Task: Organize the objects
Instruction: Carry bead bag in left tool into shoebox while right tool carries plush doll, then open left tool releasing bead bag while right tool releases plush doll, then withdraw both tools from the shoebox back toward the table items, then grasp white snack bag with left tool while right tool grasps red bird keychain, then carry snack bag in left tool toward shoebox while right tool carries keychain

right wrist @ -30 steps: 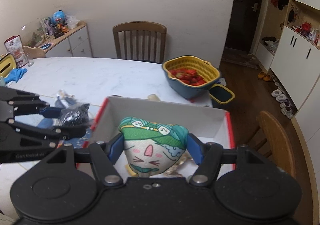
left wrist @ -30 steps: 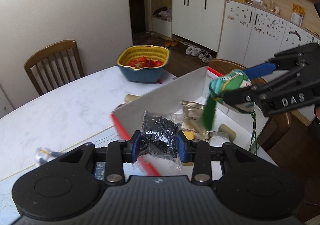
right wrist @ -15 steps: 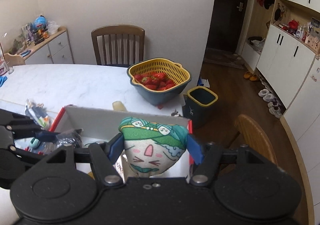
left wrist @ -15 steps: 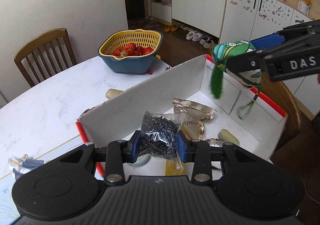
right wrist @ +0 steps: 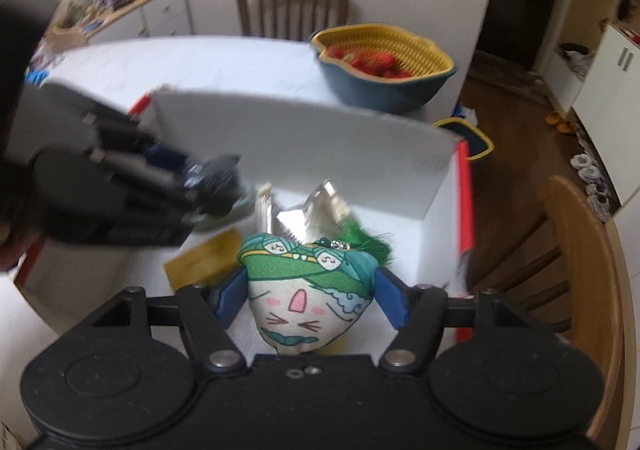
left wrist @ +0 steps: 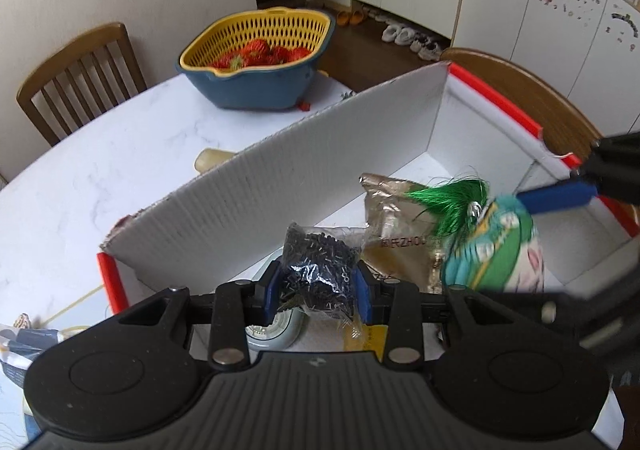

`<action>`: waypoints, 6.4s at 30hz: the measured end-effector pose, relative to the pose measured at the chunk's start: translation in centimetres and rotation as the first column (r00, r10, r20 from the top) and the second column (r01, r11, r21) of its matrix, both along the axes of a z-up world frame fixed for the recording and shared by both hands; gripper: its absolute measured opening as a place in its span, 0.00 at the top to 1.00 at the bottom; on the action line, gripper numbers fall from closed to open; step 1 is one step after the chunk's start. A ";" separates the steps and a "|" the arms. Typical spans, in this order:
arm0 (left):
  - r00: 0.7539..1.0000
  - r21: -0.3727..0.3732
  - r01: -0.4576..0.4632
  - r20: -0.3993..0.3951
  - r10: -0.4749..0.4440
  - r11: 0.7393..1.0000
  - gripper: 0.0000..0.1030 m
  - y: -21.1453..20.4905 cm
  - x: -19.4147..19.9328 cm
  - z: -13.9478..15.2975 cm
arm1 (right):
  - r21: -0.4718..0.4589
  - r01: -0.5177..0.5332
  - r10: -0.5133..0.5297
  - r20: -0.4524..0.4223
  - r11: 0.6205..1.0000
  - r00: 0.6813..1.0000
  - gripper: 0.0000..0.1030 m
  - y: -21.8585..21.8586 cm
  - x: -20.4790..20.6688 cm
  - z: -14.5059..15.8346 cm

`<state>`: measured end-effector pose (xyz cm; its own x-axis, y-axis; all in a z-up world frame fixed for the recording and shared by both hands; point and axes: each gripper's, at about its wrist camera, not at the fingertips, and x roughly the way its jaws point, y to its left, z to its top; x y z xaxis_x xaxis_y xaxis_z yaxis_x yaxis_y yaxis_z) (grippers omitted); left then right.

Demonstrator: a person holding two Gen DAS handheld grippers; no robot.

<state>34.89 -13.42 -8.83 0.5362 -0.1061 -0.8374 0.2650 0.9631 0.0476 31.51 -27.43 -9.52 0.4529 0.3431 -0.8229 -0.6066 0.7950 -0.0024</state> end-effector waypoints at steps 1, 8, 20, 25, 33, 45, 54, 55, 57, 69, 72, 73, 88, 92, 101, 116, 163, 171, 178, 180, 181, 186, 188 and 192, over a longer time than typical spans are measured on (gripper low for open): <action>1.000 0.004 0.000 -0.005 0.000 1.000 0.65 0.0 0.1 -0.2 | -0.008 -0.012 0.012 0.002 1.000 1.000 0.35 0.3 -0.2 -0.3; 0.998 0.036 0.021 -0.058 -0.019 0.999 0.65 -0.8 1.3 -1.2 | -0.039 -0.036 0.036 -0.008 0.999 0.999 0.34 1.3 -0.2 -2.2; 0.994 0.017 0.007 -0.108 -0.005 1.000 0.58 -0.6 2.0 -1.7 | -0.026 -0.041 0.040 -0.044 0.999 0.998 0.28 1.3 0.3 -2.6; 0.997 0.028 0.012 -0.080 -0.010 1.000 0.37 -0.8 1.3 -1.2 | -0.016 -0.035 0.034 -0.042 0.999 0.999 0.24 0.9 0.0 -2.0; 0.999 -0.005 0.000 -0.046 0.000 1.000 0.36 0.0 -0.5 0.1 | 0.019 -0.012 0.012 -0.010 1.000 1.000 0.17 0.3 -1.1 -0.1; 0.998 -0.079 -0.022 0.054 0.027 0.997 0.32 2.4 -4.6 3.7 | 0.064 0.030 -0.033 0.050 0.998 0.998 0.09 -0.1 -3.9 3.6; 0.990 -0.122 -0.018 0.138 0.035 0.992 0.22 5.3 -8.4 6.6 | 0.086 0.041 -0.052 0.124 0.995 0.991 0.04 1.6 -6.7 6.7; 0.988 -0.127 -0.016 0.147 0.035 0.992 0.21 5.7 -8.8 6.9 | 0.087 0.045 -0.056 0.128 0.995 0.990 0.04 1.9 -7.1 7.0; 0.986 -0.131 -0.015 0.162 0.036 0.991 0.21 6.6 -9.5 7.4 | 0.094 0.054 -0.066 0.136 0.994 0.988 0.03 2.7 -7.6 7.5; 0.981 -0.168 -0.020 0.186 0.052 0.986 0.16 13.5 -13.1 9.1 | 0.112 0.076 -0.094 0.158 0.991 0.983 0.03 8.6 -11.2 9.7; 0.980 -0.172 -0.021 0.192 0.054 0.985 0.09 15.3 -13.8 9.2 | 0.110 0.078 -0.096 0.162 0.991 0.982 0.03 10.2 -11.8 10.0; 0.979 -0.174 -0.021 0.195 0.055 0.985 0.09 15.9 -14.1 9.3 | 0.110 0.080 -0.098 0.163 0.991 0.982 0.03 10.7 -12.1 10.1; 0.973 -0.189 -0.065 0.207 0.104 0.980 0.08 24.8 -16.1 8.2 | 0.097 0.100 -0.115 0.161 0.990 0.980 0.03 17.6 -14.3 9.8; 0.969 -0.184 -0.068 0.223 0.109 0.981 0.08 26.8 -16.1 8.0 | 0.086 0.101 -0.114 0.159 0.991 0.981 0.03 19.2 -14.6 9.7; 0.970 -0.173 -0.075 0.218 0.112 0.982 0.08 30.1 -15.2 6.6 | 0.070 0.086 -0.094 0.125 0.994 0.988 0.03 22.2 -15.0 8.2; 0.977 -0.170 -0.086 0.179 0.117 0.982 0.08 32.2 -11.2 2.4 | 0.077 0.079 -0.079 0.000 0.994 0.997 0.05 25.8 -14.0 2.5; 0.981 -0.111 0.112 0.171 -0.092 0.987 0.79 28.6 -6.3 -3.1 | 0.015 0.037 -0.035 -0.106 0.999 0.994 0.69 30.4 -11.6 -6.1; 0.982 -0.149 0.084 0.183 -0.056 0.985 0.81 29.2 -8.0 -2.1 | 0.026 0.070 -0.067 -0.106 0.997 0.992 0.75 29.1 -12.5 -5.6; 0.984 -0.182 0.033 0.179 0.000 0.983 0.82 30.5 -10.7 -1.0 | 0.061 0.091 -0.085 -0.093 0.994 0.992 0.75 27.4 -13.9 -4.2; 0.983 -0.187 0.029 0.182 0.005 0.982 0.82 30.8 -11.5 -0.5 | 0.074 0.095 -0.089 -0.082 0.993 0.993 0.75 26.9 -14.3 -3.5; 0.983 -0.187 0.028 0.184 0.007 0.982 0.82 30.9 -12.0 -0.3 | 0.079 0.097 -0.091 -0.076 0.992 0.993 0.75 26.6 -14.5 -3.2; 0.981 -0.195 0.021 0.194 0.018 0.980 0.82 31.1 -13.8 1.1 | 0.110 0.114 -0.110 -0.046 0.987 0.993 0.75 25.4 -15.2 -1.1; 0.979 -0.201 0.016 0.203 0.025 0.979 0.82 31.0 -14.4 1.8 | 0.121 0.121 -0.118 -0.035 0.985 0.992 0.75 24.9 -15.3 -0.3; 0.975 -0.204 0.018 0.222 0.029 0.979 0.82 30.6 -15.4 3.4 | 0.146 0.131 -0.131 -0.009 0.981 0.991 0.75 23.7 -15.5 1.7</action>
<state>19.50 17.20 -5.44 0.7074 -0.2580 -0.6581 0.2646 0.9600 -0.0920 16.04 -3.68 -7.78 0.5020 0.3975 -0.7681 -0.4974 0.8592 0.1196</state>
